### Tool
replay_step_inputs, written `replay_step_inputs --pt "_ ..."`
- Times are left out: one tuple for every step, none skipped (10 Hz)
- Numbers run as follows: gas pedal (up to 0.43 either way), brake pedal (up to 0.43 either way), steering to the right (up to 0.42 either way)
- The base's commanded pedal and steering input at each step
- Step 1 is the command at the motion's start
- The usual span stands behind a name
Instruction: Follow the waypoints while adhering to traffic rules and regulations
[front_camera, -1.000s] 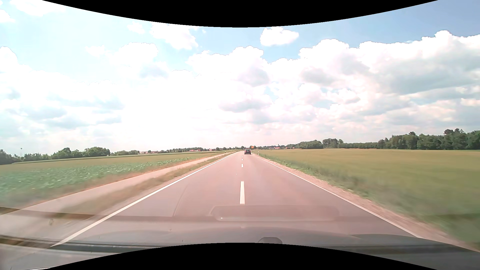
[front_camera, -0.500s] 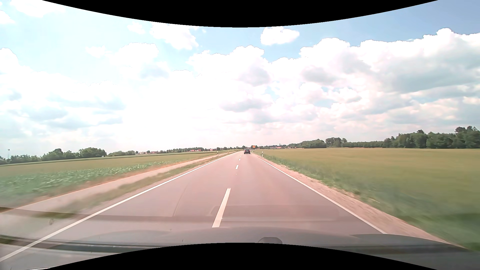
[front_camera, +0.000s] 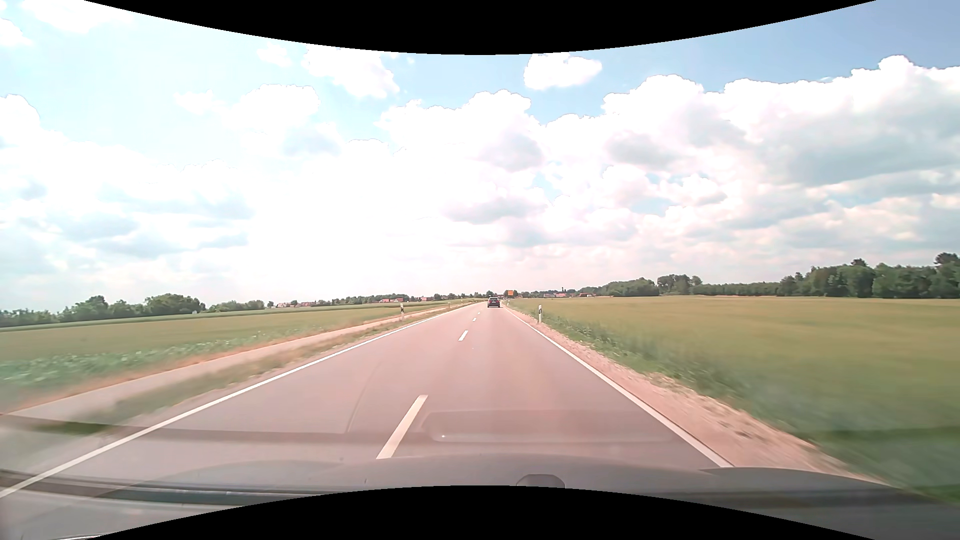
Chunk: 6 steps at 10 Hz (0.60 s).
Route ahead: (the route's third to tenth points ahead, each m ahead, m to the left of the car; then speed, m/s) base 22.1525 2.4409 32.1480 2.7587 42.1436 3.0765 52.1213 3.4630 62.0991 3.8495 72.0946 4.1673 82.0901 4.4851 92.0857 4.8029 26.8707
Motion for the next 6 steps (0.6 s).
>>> replay_step_inputs --pt "0.067 0.000 -0.006" --pt "0.067 0.000 -0.006" --pt "0.067 0.000 -0.006" --pt "0.067 0.000 -0.006" --pt "0.067 0.000 -0.006" --pt "0.067 0.000 -0.006"
